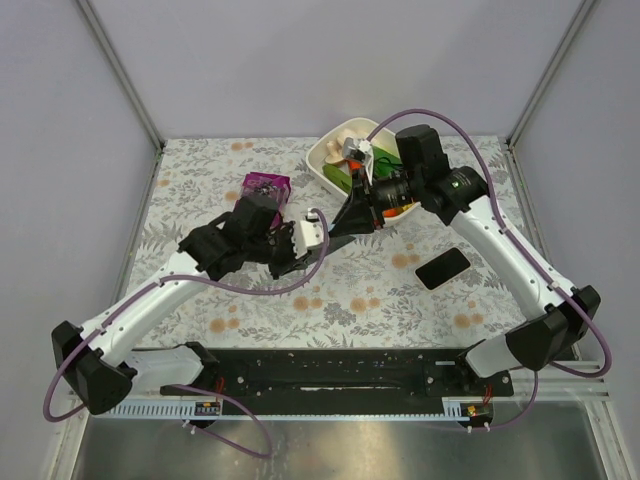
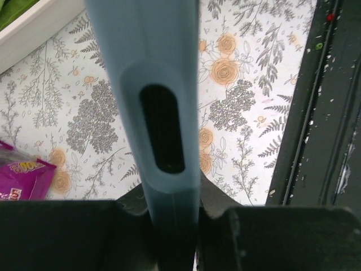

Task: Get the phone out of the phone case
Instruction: Remove the phone case from the phone.

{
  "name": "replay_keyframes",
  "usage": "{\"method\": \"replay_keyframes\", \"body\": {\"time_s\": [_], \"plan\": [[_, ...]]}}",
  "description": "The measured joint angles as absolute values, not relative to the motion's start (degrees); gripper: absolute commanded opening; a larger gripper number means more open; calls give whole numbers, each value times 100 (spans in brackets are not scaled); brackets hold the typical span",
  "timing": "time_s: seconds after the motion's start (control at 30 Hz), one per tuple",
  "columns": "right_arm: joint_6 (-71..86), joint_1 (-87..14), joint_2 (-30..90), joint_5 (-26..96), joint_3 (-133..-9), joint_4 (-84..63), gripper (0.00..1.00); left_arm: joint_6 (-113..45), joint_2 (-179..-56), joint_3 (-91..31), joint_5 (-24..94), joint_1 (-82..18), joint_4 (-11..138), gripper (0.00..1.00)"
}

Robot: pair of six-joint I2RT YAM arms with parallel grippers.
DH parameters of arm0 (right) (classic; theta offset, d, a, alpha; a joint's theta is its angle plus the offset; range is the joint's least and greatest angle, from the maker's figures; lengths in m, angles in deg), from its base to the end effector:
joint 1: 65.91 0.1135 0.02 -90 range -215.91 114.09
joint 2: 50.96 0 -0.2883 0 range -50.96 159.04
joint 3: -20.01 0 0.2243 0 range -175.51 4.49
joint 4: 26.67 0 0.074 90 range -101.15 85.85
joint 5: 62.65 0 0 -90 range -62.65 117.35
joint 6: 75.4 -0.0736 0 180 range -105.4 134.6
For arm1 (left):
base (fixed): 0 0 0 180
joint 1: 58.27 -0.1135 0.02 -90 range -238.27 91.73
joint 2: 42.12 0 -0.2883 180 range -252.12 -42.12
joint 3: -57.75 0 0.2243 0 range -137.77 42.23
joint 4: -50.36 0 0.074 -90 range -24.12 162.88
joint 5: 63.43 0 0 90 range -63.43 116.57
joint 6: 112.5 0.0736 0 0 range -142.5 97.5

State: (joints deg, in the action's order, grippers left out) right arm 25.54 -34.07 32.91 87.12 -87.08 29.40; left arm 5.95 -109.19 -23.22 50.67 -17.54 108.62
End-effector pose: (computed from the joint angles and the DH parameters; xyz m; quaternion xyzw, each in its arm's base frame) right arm 0.2117 0.2063 0.4283 -0.4996 0.6220 0.5055 0.3285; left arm 0.1519 -0.1705 0.3342 0.5784 0.6961 -0.2319 0.3565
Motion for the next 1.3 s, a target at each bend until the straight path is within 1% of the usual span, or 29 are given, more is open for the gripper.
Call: {"method": "replay_keyframes", "body": {"time_s": [0.07,0.47,0.73,0.97,1.3], "plan": [[2493,-3407,3337,8734,-8708,2978,0,601,-10871,-2235,4875,-1671,10796,0],[1916,-3348,3768,9005,-8732,3172,0,754,-10407,-1677,3819,-1301,10600,0],[1507,-3326,4056,9217,-8891,3198,0,938,-10123,-1345,3395,-1177,10359,0],[1135,-3342,4321,9370,-8974,3194,0,1172,-10040,-1212,3222,-1063,10353,0],[1304,-3348,4310,9392,-8926,3190,0,1041,-10038,-1212,3388,-1078,10405,0]]}}
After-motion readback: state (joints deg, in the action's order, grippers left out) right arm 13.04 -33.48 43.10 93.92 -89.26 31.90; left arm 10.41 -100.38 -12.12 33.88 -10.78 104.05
